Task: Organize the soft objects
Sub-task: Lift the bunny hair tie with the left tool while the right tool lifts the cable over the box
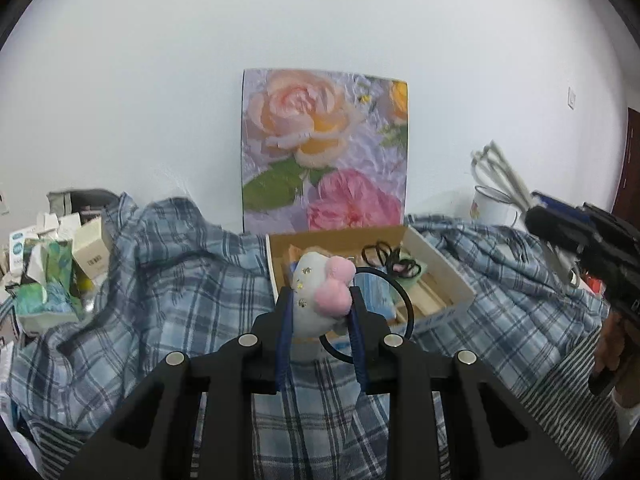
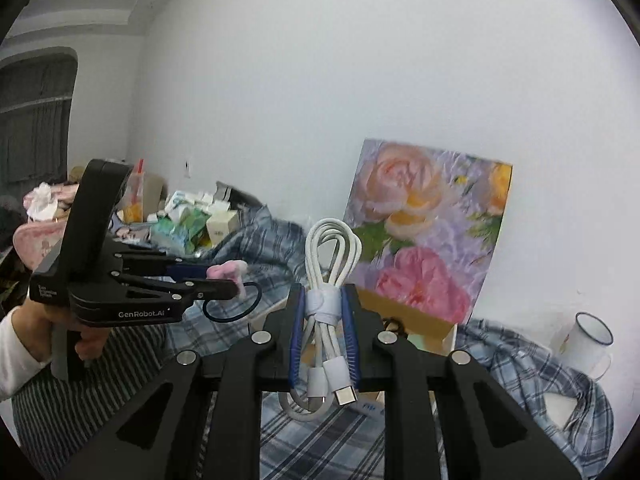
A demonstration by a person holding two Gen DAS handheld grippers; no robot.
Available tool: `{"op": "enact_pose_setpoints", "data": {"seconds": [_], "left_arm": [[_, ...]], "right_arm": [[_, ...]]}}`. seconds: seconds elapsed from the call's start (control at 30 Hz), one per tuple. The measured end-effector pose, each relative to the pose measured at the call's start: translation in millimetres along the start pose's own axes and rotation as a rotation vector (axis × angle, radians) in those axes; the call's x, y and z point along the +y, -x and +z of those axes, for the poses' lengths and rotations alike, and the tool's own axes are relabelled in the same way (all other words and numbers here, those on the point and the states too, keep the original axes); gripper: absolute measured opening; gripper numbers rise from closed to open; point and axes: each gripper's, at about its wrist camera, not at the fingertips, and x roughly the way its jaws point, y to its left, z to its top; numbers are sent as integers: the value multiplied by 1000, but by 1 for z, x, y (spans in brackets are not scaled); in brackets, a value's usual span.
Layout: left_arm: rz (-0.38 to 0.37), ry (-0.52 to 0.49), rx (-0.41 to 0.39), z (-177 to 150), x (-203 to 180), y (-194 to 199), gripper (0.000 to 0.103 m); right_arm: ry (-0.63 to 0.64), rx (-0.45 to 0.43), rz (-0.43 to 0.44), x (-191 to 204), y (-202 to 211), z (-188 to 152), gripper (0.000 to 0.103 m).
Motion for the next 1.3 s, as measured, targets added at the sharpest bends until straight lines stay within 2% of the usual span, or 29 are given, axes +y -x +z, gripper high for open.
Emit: {"op": "enact_pose_setpoints", "data": {"seconds": [0.13,0.37,0.83,1.1,1.3], "left_arm": [[-24,9,-13,14,-1,7,27],[-35,-7,-94,47,-14,32,27],[-69,-12,-204,112,-30,55,27],[-63,-12,-233,140,-39,43,27],[-75,9,-196,148,-39,11,27]], "right_arm": [[-6,-56,-23,-7,14,22,18],[-39,-171,-36,-16,41,57,18],[-62,-320,-52,-25,57,108,18],[-81,-340,-59,-31,50,120,18],[-126,-310,-70,-44,31,114,18]]}}
